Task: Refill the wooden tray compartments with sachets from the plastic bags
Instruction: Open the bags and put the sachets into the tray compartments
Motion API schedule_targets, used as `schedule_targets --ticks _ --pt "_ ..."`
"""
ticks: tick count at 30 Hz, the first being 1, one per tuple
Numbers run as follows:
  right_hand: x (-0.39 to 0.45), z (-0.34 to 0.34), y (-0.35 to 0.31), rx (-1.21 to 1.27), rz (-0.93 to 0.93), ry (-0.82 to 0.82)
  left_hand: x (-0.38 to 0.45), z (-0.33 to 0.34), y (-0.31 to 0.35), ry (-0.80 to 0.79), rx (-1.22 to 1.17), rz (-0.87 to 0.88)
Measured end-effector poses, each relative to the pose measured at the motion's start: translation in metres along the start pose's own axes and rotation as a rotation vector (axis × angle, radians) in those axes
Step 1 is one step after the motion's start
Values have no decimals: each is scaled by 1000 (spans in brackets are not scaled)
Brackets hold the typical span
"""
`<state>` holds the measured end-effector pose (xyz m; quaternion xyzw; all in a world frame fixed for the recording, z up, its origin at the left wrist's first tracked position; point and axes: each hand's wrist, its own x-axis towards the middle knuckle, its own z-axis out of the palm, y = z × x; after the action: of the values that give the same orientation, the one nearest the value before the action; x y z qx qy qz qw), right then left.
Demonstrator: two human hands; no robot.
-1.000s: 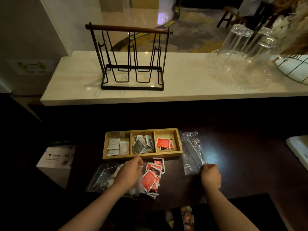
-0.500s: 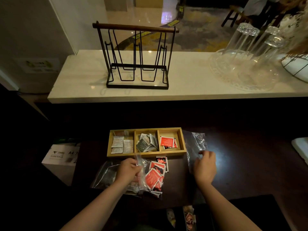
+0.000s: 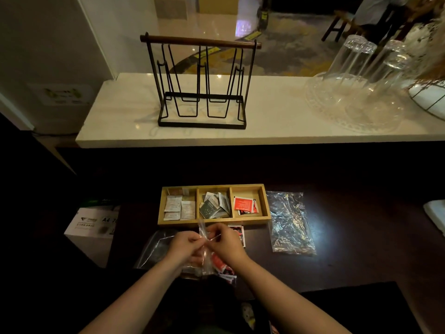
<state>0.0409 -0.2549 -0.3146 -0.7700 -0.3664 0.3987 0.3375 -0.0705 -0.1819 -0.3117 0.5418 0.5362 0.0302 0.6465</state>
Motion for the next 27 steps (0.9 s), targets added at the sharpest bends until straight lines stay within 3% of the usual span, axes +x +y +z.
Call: schedule_targets --ticks 4,9,19,27 --pt "-2 1 -1 -48 -9 -71 0 1 3 19 81 28" --pt "-2 7 -3 -185 -66 12 3 6 6 53 107 51" --pt "-3 -9 1 177 109 -76 1 -1 -2 -60 -168 -105" --pt "-7 -10 -4 33 42 -66 1 2 1 -65 -81 -29"
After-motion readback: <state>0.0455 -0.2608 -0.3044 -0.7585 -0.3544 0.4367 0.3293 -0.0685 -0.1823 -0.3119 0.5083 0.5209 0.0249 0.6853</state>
